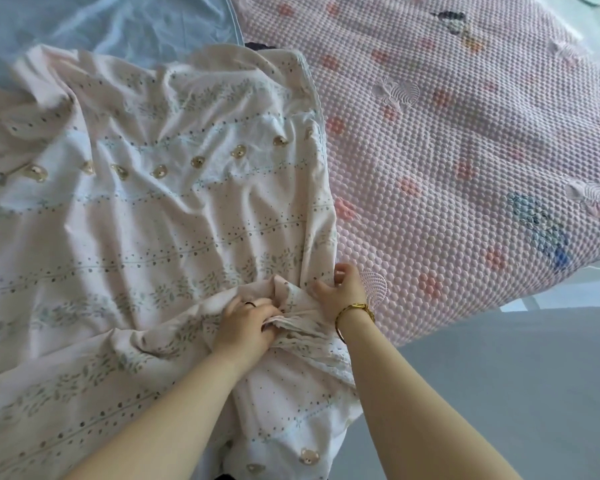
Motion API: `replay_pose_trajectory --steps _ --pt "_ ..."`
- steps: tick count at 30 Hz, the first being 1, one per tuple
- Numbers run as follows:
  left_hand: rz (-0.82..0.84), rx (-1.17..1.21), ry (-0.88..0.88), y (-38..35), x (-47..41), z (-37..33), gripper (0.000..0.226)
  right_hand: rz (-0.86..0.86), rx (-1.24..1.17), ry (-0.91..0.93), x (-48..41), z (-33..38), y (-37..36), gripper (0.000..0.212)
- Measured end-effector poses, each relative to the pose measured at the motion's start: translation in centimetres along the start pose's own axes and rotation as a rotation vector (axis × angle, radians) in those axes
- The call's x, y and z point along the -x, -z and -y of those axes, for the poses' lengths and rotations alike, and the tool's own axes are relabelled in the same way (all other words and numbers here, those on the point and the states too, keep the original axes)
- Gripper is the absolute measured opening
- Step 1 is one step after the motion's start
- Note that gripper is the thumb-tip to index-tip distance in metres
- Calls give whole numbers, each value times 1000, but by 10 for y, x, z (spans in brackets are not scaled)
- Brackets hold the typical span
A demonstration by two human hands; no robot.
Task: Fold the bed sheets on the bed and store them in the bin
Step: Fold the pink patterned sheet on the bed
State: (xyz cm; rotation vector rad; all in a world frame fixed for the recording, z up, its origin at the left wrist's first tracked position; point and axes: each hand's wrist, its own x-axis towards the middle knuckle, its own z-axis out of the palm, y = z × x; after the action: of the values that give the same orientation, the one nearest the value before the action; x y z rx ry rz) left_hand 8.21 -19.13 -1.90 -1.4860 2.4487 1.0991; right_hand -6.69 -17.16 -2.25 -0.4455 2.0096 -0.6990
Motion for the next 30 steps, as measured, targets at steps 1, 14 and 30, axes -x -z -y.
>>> replay_pose_trajectory --steps 1,14,30 --pt "10 0 17 -1 1 2 31 55 44 -12 -1 2 2 34" --pt "-125 464 52 -6 28 10 40 643 -358 -142 8 -11 48 9" --pt "-144 716 38 29 13 -52 28 401 142 -98 5 -45 116 17"
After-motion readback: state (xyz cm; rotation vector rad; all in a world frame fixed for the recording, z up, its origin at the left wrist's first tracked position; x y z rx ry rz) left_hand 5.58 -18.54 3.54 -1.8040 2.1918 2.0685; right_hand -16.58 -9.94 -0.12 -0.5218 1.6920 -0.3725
